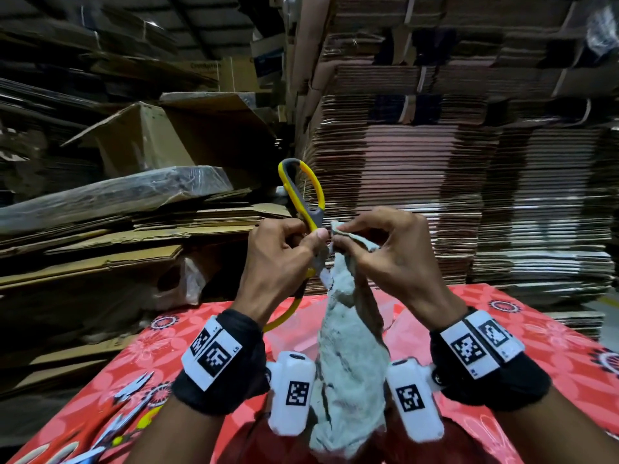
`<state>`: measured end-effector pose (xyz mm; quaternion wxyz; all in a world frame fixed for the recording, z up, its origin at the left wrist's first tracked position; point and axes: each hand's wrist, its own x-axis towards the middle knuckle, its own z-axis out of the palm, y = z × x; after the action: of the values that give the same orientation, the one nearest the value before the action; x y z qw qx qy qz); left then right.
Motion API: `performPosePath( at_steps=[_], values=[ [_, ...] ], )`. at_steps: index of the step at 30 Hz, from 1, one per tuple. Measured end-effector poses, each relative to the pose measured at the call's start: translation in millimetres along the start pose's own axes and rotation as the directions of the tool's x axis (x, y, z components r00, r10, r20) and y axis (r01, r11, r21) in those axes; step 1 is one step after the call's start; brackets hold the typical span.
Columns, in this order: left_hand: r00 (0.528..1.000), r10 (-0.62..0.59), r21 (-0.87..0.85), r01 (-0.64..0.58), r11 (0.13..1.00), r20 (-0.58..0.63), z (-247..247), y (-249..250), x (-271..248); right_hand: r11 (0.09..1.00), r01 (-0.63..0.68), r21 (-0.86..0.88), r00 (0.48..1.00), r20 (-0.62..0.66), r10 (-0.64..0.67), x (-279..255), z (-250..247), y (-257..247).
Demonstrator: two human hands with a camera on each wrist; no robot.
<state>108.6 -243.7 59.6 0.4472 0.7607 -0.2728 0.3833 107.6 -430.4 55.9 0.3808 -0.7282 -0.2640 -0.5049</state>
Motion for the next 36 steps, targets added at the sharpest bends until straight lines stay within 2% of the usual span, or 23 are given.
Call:
performPosePath(
  at_steps=[4, 8, 10, 12, 16, 18, 22, 25, 27, 29, 32, 36],
  values=[
    [0.997, -0.073, -0.075, 0.074, 0.994, 0.022, 1.8, -9.0, 1.7, 0.992, -0.109, -0.058, 0.993, -0.058, 0.106, 7.4, -18.6, 18.4],
    [0.98, -0.193, -0.187, 0.197, 0.963, 0.04, 3.3, -12.5, 3.3, 0.995, -0.091, -0.031, 0.994, -0.06, 0.089, 9.3, -25.8, 11.8],
    [0.976, -0.217, -0.204, 0.218, 0.955, 0.026, 2.2, -11.2, 3.0, 0.998, -0.057, 0.009, 0.998, -0.03, 0.057, 10.0, -26.8, 0.6],
    [0.973, -0.229, -0.219, 0.229, 0.949, 0.026, 0.2, -11.5, 3.8, 0.999, -0.022, 0.046, 0.998, 0.062, 0.019, 9.2, -24.7, -9.9],
    [0.978, -0.203, -0.216, 0.206, 0.954, 0.037, 1.0, -7.2, 3.2, 0.998, 0.065, -0.01, 0.985, 0.159, -0.063, 0.8, -9.2, -12.0],
    [0.979, -0.199, -0.208, 0.203, 0.957, 0.044, -0.1, -6.6, 2.8, 0.999, 0.054, 0.002, 0.99, 0.132, -0.054, 1.2, -7.5, -6.6],
    [0.979, -0.195, -0.149, 0.202, 0.968, 0.061, -1.7, -8.1, 3.4, 1.0, -0.018, -0.02, 1.0, -0.002, 0.018, 5.8, -15.9, 5.2],
    [0.981, -0.187, -0.147, 0.193, 0.97, 0.055, -0.3, -10.6, 3.7, 0.998, 0.001, -0.062, 1.0, -0.013, -0.001, 6.0, -17.3, 7.3],
    [0.982, -0.185, -0.146, 0.189, 0.971, 0.041, 0.8, -11.5, 4.1, 0.998, 0.049, -0.051, 0.998, 0.034, -0.047, 5.5, -17.2, 3.1],
    [0.985, -0.171, -0.14, 0.172, 0.975, 0.021, 1.9, -11.5, 4.2, 0.996, 0.084, -0.001, 0.986, 0.144, -0.083, 3.0, -14.5, -3.6],
    [0.986, -0.162, -0.138, 0.164, 0.977, 0.026, 0.9, -10.2, 3.8, 0.997, 0.047, 0.065, 0.977, 0.205, -0.059, 3.2, -11.9, -4.5],
    [0.984, -0.173, -0.12, 0.178, 0.977, 0.052, -0.9, -9.7, 3.1, 0.997, -0.063, 0.041, 0.997, 0.043, 0.061, 8.7, -19.3, 11.3]
  ],
)
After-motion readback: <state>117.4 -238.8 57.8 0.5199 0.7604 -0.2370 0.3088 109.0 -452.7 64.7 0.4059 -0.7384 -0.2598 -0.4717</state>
